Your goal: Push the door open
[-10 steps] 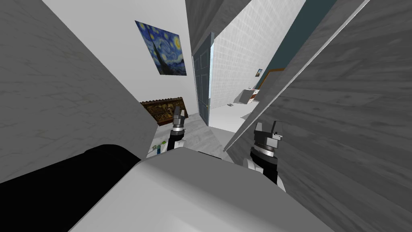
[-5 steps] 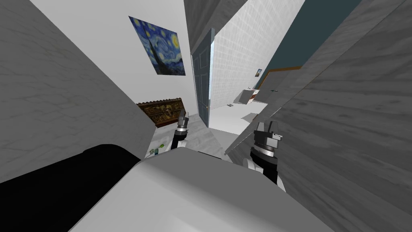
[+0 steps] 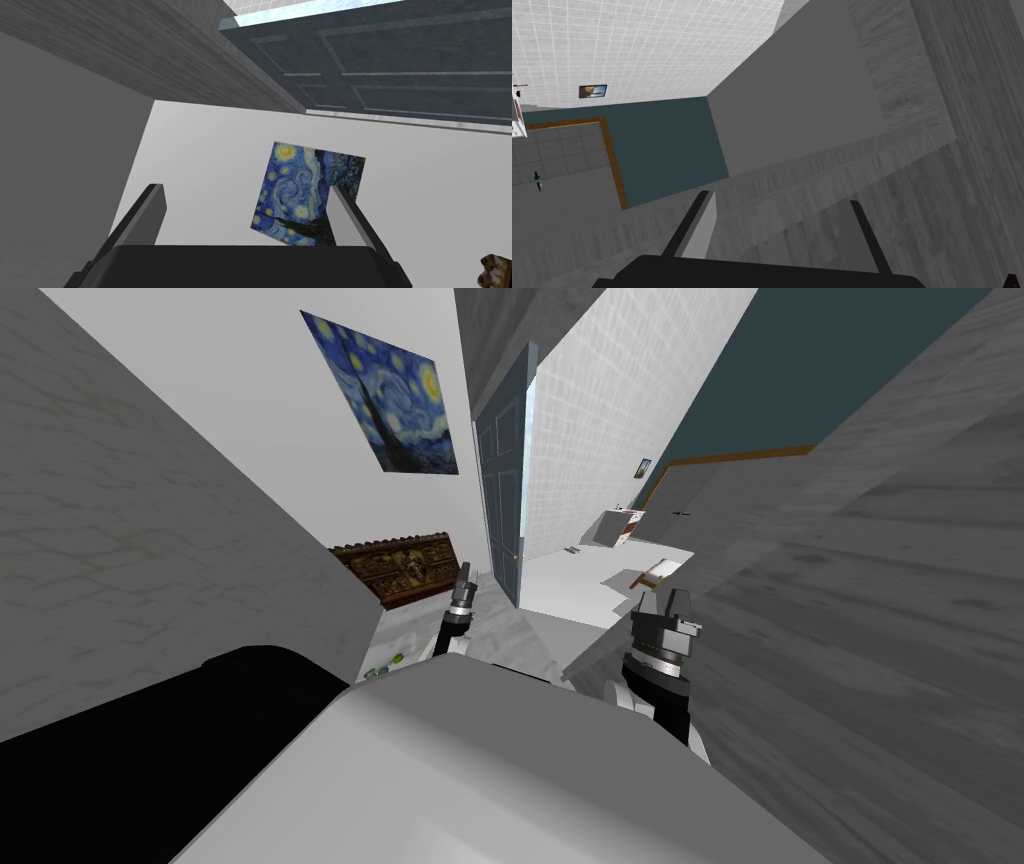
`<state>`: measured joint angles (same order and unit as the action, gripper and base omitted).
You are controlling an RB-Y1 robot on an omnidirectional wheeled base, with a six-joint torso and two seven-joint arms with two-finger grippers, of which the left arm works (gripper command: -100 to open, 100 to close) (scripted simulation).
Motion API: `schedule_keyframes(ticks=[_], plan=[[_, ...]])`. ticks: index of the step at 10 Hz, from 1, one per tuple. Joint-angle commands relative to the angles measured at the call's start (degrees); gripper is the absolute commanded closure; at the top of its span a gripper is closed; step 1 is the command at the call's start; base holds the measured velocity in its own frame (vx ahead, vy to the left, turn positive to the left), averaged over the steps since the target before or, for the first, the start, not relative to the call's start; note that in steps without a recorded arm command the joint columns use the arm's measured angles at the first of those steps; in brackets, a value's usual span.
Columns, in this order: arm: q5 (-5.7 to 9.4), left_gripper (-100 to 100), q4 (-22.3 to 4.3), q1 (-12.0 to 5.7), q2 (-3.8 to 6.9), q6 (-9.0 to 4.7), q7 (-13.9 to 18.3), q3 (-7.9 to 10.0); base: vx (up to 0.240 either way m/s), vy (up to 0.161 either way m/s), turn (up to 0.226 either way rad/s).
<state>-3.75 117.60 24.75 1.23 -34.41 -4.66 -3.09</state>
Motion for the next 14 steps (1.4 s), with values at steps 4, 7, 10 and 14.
schedule_keyframes(ticks=[4, 7, 10, 14], plan=[[-0.53, -100, -5.4, -2.29, 1.05, -1.07, 1.3, -1.62, 0.093, 0.057, -0.019], [-0.88, -100, -8.9, -3.78, 1.72, -1.63, 2.3, -2.75, 0.092, 0.063, -0.022], [-1.27, -100, -12.7, -5.39, 2.3, -2.24, 3.3, -3.97, 0.087, 0.068, -0.025], [-1.79, -100, -17.9, -7.61, 3.02, -3.08, 4.7, -5.65, 0.102, 0.072, -0.023]])
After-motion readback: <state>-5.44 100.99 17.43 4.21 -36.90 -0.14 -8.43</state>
